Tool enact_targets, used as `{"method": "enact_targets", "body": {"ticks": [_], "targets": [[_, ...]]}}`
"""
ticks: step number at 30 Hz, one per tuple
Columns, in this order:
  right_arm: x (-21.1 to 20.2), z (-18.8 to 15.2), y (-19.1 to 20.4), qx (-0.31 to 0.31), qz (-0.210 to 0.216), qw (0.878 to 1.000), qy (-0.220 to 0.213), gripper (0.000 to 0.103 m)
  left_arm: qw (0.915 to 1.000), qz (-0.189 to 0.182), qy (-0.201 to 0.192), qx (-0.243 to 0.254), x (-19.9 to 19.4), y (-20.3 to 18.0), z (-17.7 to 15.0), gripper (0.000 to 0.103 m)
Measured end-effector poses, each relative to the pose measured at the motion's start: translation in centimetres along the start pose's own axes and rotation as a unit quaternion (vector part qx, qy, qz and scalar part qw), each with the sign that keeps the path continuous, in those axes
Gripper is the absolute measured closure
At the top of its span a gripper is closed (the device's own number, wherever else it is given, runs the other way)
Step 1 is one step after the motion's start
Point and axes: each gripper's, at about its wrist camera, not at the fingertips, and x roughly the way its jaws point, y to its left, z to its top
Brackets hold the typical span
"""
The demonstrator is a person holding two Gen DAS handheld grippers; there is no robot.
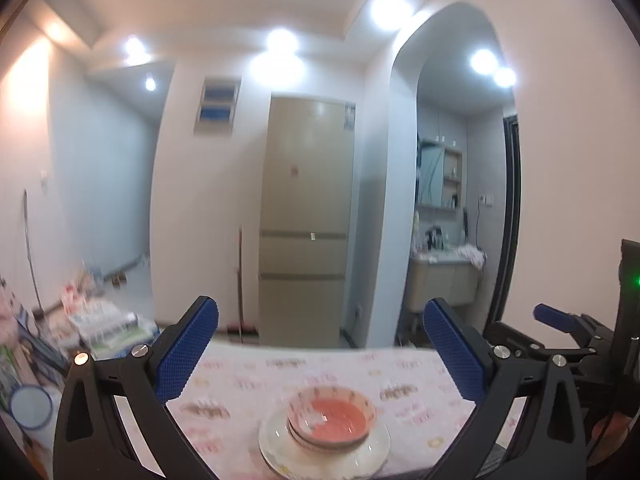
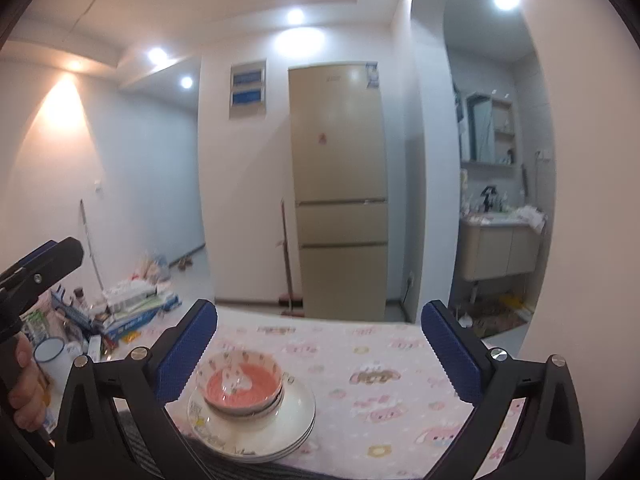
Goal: Organize plates and bowls
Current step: 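Raise both open grippers away from the stacked dishes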
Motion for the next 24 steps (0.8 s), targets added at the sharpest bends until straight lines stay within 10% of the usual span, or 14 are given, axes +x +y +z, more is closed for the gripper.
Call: {"method": "enact_targets", "body": {"ticks": [8,24], "targets": [[-3.9,-0.2,1.1,-0.009,0.013,0.999,-0.033,0.0,0.9967,0.018,-0.073,0.03,-2.5,-0.4,-0.4,0.0],[-11.9,0.4,2.8,-0.055,0.006,0.996,-0.064,0.0,0.9943,0.011,-0.098,0.042,-7.5,-1.1,-1.4,0.0]]}}
